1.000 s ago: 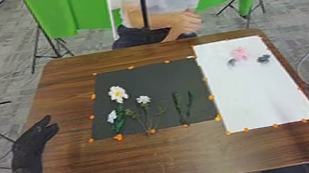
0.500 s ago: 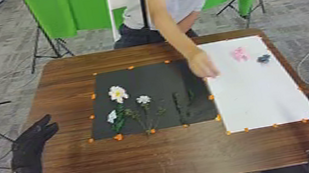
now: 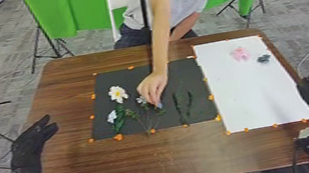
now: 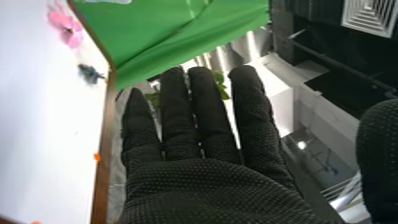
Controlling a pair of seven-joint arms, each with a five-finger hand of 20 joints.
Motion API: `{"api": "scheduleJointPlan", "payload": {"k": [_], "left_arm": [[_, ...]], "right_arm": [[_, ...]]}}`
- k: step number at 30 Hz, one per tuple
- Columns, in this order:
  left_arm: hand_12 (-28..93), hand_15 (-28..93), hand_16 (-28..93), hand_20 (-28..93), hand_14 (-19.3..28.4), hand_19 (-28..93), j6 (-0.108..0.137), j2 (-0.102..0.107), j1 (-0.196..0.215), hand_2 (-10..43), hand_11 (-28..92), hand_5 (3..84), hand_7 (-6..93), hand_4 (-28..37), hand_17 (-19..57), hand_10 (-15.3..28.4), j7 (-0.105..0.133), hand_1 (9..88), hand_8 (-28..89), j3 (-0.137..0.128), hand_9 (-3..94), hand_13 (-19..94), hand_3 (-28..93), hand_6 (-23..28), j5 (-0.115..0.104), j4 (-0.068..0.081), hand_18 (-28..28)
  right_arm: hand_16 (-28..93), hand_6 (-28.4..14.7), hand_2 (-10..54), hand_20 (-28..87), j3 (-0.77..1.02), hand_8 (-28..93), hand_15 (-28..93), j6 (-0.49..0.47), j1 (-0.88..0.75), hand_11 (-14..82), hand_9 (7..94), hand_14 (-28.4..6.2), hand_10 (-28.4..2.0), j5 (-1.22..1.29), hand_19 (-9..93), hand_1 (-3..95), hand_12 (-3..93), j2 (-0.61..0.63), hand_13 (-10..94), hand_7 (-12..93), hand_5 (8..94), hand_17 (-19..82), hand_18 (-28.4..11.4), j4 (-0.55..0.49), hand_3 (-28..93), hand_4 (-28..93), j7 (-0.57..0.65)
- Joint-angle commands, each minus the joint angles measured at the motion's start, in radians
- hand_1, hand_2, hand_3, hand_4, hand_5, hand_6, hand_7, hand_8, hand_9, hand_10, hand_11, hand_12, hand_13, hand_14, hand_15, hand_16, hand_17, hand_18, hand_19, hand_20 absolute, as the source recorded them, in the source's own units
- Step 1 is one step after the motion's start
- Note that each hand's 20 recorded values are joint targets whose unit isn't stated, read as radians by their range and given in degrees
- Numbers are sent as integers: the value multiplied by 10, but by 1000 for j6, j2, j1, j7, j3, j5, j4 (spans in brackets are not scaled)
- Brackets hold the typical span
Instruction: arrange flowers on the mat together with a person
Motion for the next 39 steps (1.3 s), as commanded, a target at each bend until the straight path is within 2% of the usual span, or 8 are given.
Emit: {"api": "scheduleJointPlan", "payload": {"k": [1, 18, 21, 29, 31, 33, 36, 39], "left_arm": [[120, 131, -10, 206, 170, 48, 0, -9, 13, -4, 191, 503, 105, -273, 131, 149, -4, 259, -64, -4, 507, 429, 698, 56, -2, -1, 111], [120, 130, -10, 205, 170, 49, 0, -11, 14, -5, 191, 503, 105, -272, 131, 149, -3, 259, -64, -4, 507, 429, 699, 56, -1, 0, 111], [120, 132, -9, 204, 170, 49, 1, -11, 16, -5, 191, 503, 105, -272, 131, 149, -2, 260, -64, -5, 507, 429, 698, 56, -1, 0, 111], [120, 131, -10, 204, 170, 49, 6, -11, 18, -6, 190, 503, 104, -272, 131, 148, 0, 259, -64, -7, 507, 429, 698, 57, -4, -2, 111], [120, 131, -10, 204, 170, 49, 7, -12, 15, -5, 190, 503, 105, -272, 131, 148, -1, 259, -64, -6, 507, 430, 698, 56, -4, -1, 111], [120, 131, -10, 204, 170, 49, 8, -10, 15, -6, 190, 502, 105, -272, 131, 149, 2, 259, -64, -4, 507, 429, 698, 56, -5, -2, 111], [120, 130, -10, 205, 170, 49, 9, -7, 10, -6, 191, 502, 105, -272, 131, 148, 5, 259, -64, -2, 507, 429, 699, 56, -5, -1, 111], [120, 130, -10, 204, 171, 48, 11, -5, 8, -5, 191, 504, 104, -271, 131, 148, 7, 259, -65, 1, 507, 430, 699, 57, -5, 0, 111]], "right_arm": [[75, -13, 61, 256, -28, -88, 134, 50, 43, 53, 463, -115, -143, -13, 13, 22, 94, 22, 364, 101, 452, 199, -126, -4, 768, -198, 19], [77, -14, 48, 256, -25, -89, 134, 45, 40, 54, 468, -114, -144, -30, 12, 29, 95, 32, 369, 105, 459, 202, -125, -5, 772, -195, 15], [77, -14, 45, 256, -76, -89, 134, 103, 119, 55, 471, -114, -144, -47, 12, 31, 95, 55, 369, 105, 462, 202, -125, 9, 770, -195, 44], [77, -14, 30, 257, -69, -89, 134, 130, 176, 55, 472, -113, -145, -95, 12, 47, 96, 132, 369, 108, 466, 201, -124, 21, 768, -192, 73], [78, -15, 18, 258, -70, -88, 136, 193, 219, 57, 474, -113, -146, -159, 14, 66, 99, 186, 372, 110, 469, 203, -125, 29, 763, -191, 114], [79, -16, 7, 264, -70, -87, 138, 283, 272, 61, 483, -114, -149, -296, 19, 85, 104, 249, 378, 114, 475, 213, -127, 31, 755, -190, 245], [85, -22, -15, 293, -46, -87, 142, 282, 343, 59, 487, -122, -156, -554, 25, 121, 115, 335, 396, 119, 480, 242, -132, 53, 733, -169, 461], [95, -30, -41, 326, -46, -83, 148, 212, 422, 55, 466, -134, -157, -786, 59, 148, 119, 425, 424, 106, 465, 272, -137, 102, 717, -164, 650]]}}
